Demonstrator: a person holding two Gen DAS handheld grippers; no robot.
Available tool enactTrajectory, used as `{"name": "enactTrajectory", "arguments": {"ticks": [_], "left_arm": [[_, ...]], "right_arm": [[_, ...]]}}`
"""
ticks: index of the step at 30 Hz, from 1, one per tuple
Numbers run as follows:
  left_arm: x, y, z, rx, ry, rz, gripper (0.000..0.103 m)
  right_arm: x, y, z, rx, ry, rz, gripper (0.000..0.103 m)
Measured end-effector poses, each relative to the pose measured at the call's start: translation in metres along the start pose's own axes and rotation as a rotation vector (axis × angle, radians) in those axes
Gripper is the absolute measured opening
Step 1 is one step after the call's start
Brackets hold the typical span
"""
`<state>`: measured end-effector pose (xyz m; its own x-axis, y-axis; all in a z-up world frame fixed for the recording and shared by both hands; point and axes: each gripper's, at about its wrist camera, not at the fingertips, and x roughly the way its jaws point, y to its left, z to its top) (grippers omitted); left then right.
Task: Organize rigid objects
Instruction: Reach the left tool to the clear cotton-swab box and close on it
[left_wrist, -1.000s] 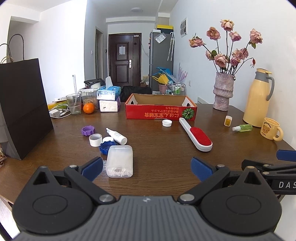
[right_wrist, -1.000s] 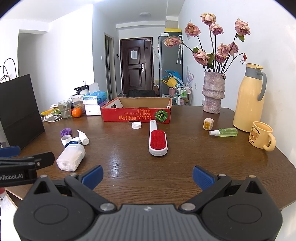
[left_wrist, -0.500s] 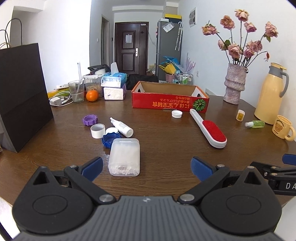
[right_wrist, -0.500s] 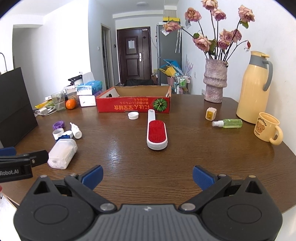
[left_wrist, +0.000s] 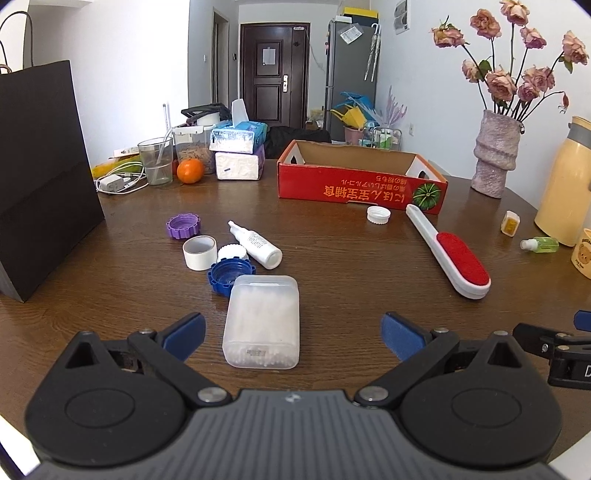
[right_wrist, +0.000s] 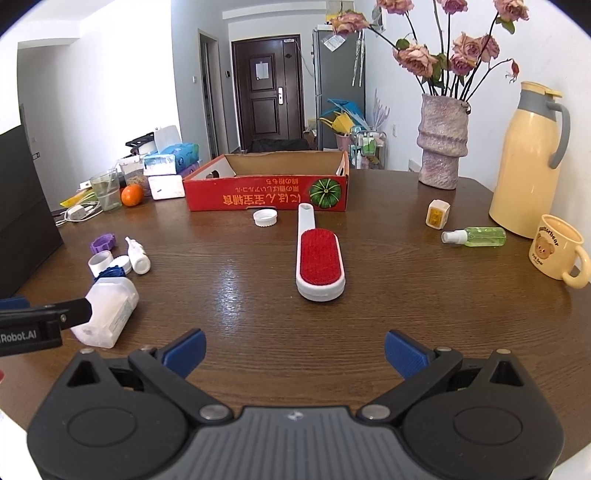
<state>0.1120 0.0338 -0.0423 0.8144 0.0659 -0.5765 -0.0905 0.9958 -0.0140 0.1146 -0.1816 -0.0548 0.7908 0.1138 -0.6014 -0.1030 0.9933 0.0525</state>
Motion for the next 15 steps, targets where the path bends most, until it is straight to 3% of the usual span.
{"name": "enactTrajectory", "arguments": {"ticks": [15], "left_arm": [[0.059,0.017,0.005,-0.034,0.113,0.044,0.103]], "right_arm": [[0.045,0.008,0.014,-0.009,0.053,0.007,0.103]]}}
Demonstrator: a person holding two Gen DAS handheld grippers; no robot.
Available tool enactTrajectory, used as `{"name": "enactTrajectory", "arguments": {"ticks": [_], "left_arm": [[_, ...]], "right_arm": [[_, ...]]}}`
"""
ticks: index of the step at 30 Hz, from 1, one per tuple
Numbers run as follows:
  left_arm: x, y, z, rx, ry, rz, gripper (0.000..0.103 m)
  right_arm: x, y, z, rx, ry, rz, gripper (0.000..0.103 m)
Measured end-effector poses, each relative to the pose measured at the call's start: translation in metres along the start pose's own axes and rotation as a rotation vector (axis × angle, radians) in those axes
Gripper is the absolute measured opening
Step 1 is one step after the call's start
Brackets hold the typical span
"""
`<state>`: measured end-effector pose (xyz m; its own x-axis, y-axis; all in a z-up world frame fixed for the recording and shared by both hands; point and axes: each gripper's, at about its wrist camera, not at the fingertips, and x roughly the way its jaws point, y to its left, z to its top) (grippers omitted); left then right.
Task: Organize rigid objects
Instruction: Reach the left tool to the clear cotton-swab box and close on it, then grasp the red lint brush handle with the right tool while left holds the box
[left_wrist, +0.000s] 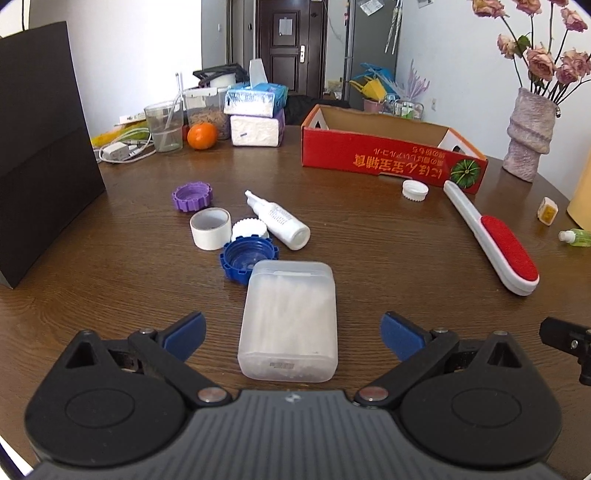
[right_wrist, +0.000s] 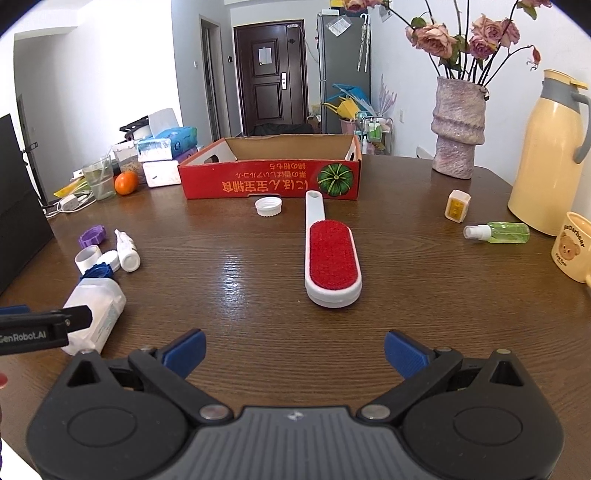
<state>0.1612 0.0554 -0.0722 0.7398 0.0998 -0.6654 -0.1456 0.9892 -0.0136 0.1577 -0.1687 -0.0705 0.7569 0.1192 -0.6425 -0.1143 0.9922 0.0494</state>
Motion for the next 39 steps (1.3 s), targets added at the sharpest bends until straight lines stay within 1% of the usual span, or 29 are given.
{"name": "enactTrajectory", "arguments": {"ticks": [2,7,8,10,12,13,21,29,36,38,39], "left_arm": [[0.007,0.001,0.001,-0.010,0.021,-0.001,0.102],[0.022,0.000,0.001,-0.013,0.056,0.005,0.093],[0.025,0.000,0.000,-0.013,0.062,0.006,0.090],[0.031,-0.002,0.000,-0.012,0.077,0.004,0.080],[0.037,-0.003,0.000,-0.014,0.095,0.009,0.067],[0.039,-0.003,-0.001,-0.017,0.101,0.008,0.066],[0.041,-0.006,0.001,-0.024,0.092,-0.014,0.065],[0.039,-0.018,0.016,-0.002,0.051,-0.014,0.065],[0.036,-0.024,0.038,-0.005,-0.004,-0.002,0.065],[0.036,-0.025,0.043,-0.008,-0.013,-0.005,0.065],[0.036,-0.026,0.045,-0.009,-0.016,-0.005,0.065]], "right_arm": [[0.005,0.000,0.002,0.000,0.006,0.000,0.103],[0.017,0.001,0.006,-0.001,0.020,-0.002,0.103],[0.020,0.001,0.006,0.000,0.023,-0.003,0.103],[0.024,0.000,0.007,0.002,0.027,-0.003,0.103],[0.029,-0.001,0.009,0.004,0.032,-0.003,0.103],[0.031,-0.002,0.010,0.004,0.034,-0.004,0.103],[0.049,-0.010,0.017,0.011,0.042,-0.017,0.103],[0.069,-0.020,0.033,0.021,0.016,-0.029,0.103],[0.115,-0.032,0.054,0.023,0.013,-0.063,0.103],[0.129,-0.035,0.060,0.032,0.037,-0.047,0.102],[0.136,-0.036,0.062,0.032,0.046,-0.037,0.100]]}}
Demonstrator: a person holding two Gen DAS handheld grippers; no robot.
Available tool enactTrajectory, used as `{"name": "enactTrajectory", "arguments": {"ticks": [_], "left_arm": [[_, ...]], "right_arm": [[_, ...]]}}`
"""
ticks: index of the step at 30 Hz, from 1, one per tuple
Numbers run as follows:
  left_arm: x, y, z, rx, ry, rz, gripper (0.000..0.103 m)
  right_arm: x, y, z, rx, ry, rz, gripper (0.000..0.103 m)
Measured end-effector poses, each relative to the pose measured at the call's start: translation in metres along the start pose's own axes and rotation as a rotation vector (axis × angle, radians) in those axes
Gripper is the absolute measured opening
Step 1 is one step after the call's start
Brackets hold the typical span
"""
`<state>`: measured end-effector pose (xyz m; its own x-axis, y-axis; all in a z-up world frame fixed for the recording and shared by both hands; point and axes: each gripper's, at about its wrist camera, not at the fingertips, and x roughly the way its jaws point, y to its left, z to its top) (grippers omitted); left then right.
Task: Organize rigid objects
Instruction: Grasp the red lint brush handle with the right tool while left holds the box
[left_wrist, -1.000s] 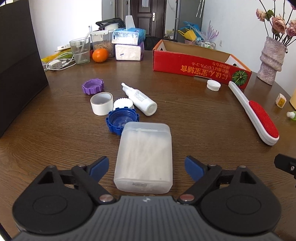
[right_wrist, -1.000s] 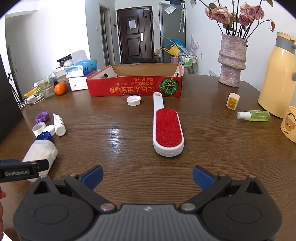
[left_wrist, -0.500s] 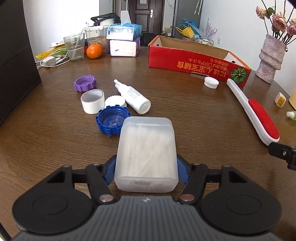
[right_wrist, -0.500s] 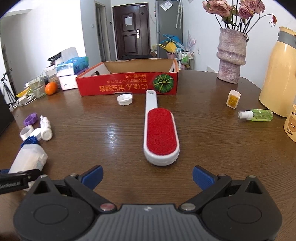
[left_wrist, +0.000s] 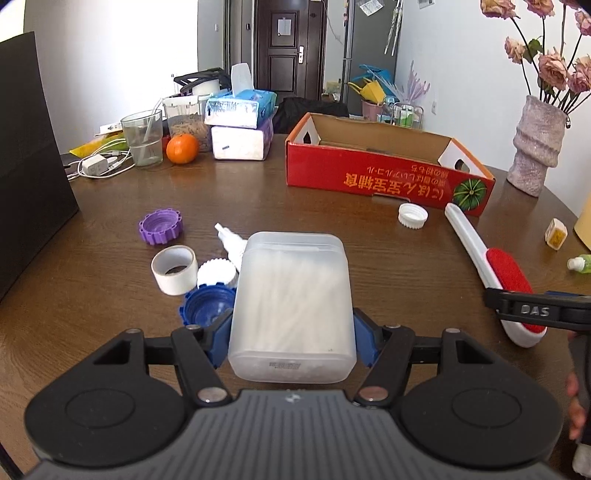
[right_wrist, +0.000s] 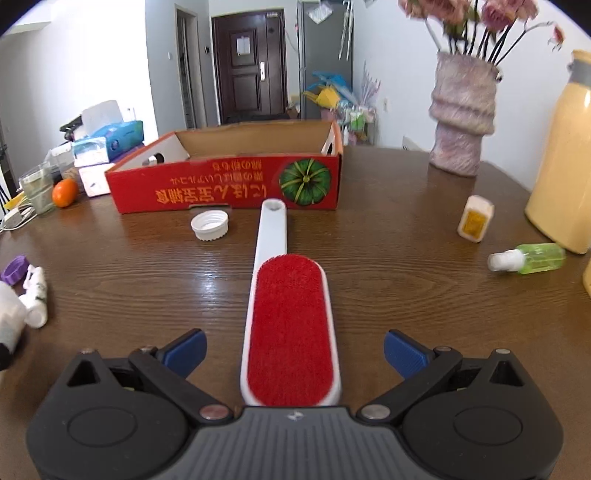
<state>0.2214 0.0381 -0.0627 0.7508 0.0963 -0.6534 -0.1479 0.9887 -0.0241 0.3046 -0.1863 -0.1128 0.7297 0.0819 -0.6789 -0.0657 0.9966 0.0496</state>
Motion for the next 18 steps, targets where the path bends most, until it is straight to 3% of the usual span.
{"name": "enactTrajectory", "arguments": {"ticks": [9,11,12,13,18], "left_arm": [[0.003,-0.002,0.006,-0.008,-0.004,-0.003,0.065],[0.003,-0.001,0.006,-0.010,-0.005,-0.002,0.065],[0.003,-0.001,0.006,-0.011,-0.004,-0.001,0.065],[0.003,-0.001,0.006,-0.012,-0.003,0.000,0.065],[0.004,0.000,0.007,-0.019,0.001,0.004,0.065]], "right_arm": [[0.026,0.005,0.003,-0.028,0.003,-0.018,0.090],[0.024,0.007,0.002,-0.047,-0.011,-0.008,0.080],[0.022,0.009,0.001,-0.053,-0.021,-0.008,0.064],[0.020,0.009,0.001,-0.053,-0.030,-0.016,0.055],[0.014,0.011,-0.005,-0.054,-0.046,-0.007,0.055]]}}
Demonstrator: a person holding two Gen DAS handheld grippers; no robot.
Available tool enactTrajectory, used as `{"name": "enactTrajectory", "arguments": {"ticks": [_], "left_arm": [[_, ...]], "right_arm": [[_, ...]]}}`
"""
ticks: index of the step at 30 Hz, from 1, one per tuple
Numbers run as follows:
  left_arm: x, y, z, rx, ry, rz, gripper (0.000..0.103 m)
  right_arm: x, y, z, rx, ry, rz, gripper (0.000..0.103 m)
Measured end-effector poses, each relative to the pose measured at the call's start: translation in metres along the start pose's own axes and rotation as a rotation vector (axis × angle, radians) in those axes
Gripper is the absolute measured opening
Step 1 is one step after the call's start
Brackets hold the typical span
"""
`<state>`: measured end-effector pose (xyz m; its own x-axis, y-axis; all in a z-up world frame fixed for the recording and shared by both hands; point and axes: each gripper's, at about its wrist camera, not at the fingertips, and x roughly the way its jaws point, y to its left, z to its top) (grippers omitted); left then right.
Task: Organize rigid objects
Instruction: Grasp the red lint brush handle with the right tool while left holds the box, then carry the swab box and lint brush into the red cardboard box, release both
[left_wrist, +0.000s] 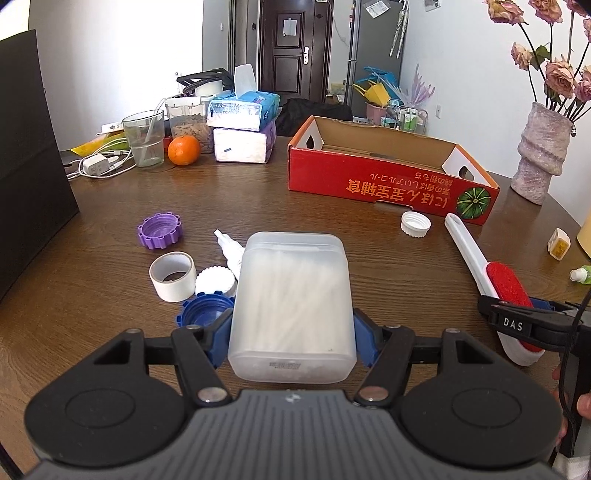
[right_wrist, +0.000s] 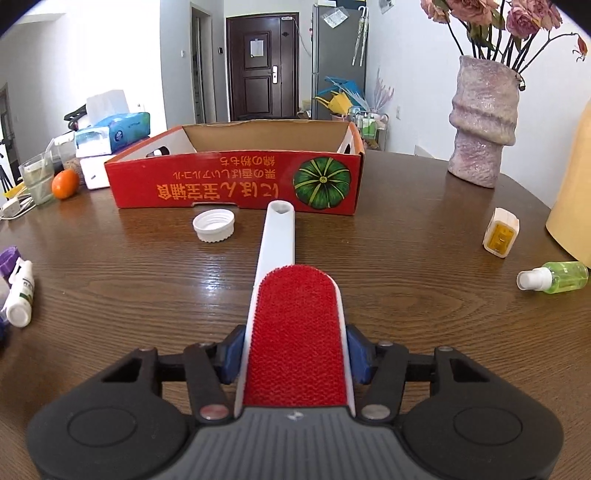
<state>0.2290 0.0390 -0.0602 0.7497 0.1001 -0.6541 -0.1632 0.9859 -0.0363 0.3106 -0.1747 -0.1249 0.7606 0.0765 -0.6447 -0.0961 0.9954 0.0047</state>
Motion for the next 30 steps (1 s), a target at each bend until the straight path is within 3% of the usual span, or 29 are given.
{"name": "enactTrajectory", "arguments": {"ticks": [15,30], "left_arm": [[-0.005,-0.006,0.021,-0.028,-0.043,-0.017,0.065],[-0.009,-0.033,0.080,-0.051,-0.163,-0.042,0.065]], "right_arm": [[-0.046,0.001,-0.005,0.076,-0.167,0.068,0.055],[-0.060,0.010,0.041,0.085,-0.286,0.116,0.055]]}}
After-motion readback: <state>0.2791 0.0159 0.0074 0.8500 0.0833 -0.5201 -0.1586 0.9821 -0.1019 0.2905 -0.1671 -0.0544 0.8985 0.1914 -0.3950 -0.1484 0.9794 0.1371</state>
